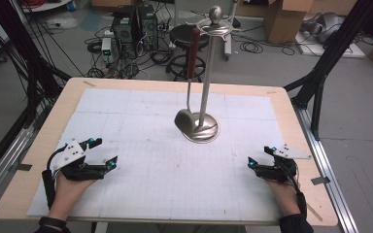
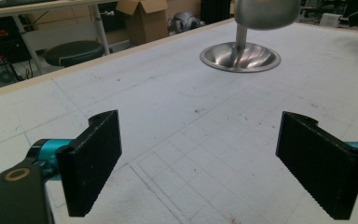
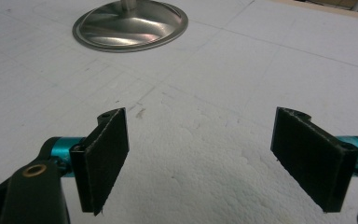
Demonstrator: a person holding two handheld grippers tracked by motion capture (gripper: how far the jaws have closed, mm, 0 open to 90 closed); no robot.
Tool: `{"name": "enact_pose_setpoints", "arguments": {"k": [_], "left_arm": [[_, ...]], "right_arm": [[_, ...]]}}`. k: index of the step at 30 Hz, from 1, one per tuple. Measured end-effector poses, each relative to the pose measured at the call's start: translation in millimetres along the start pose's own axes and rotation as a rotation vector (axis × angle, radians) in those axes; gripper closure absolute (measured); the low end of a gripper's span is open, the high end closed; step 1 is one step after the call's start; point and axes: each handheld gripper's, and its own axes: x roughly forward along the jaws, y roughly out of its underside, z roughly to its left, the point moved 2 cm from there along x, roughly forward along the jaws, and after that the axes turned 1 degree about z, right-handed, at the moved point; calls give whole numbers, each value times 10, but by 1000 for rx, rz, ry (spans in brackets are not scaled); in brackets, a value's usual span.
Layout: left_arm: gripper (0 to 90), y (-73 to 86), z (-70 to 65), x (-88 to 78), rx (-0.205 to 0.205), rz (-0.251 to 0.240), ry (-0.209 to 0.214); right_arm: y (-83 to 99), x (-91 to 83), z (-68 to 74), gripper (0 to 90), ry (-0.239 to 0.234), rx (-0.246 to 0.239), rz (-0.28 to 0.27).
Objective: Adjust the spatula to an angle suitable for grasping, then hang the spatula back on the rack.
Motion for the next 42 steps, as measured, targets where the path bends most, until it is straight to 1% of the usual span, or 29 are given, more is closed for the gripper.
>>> {"name": "enact_pose_setpoints", "arguments": {"k": [3, 7, 10, 11, 16, 24, 26, 29, 42], "left_arm": [[147, -9, 2, -10, -2, -10, -4], [148, -7, 3, -5, -1, -5, -2], [148, -15, -4, -10, 5, -8, -4], [148, -18, -6, -15, 4, -11, -4], [148, -23, -11, -17, 0, -17, -6], [148, -27, -24, -29, 9, -11, -5], [148, -28, -29, -34, 6, -14, -5], [148, -27, -28, -40, 7, -13, -6], [148, -30, -29, -43, 10, -15, -4]], "right_arm": [[1, -2, 8, 182, 4, -6, 3], [0, 1, 12, 182, 1, -13, 2], [0, 2, 14, 181, 2, -14, 0], [1, -1, 20, 181, 2, -8, 5], [0, 1, 17, 181, 1, -14, 2], [0, 3, 13, 182, 0, -15, 4], [0, 3, 16, 182, 1, -6, 9], [-2, 8, 10, 182, 1, -18, 6], [-1, 8, 17, 182, 0, -16, 10]]}}
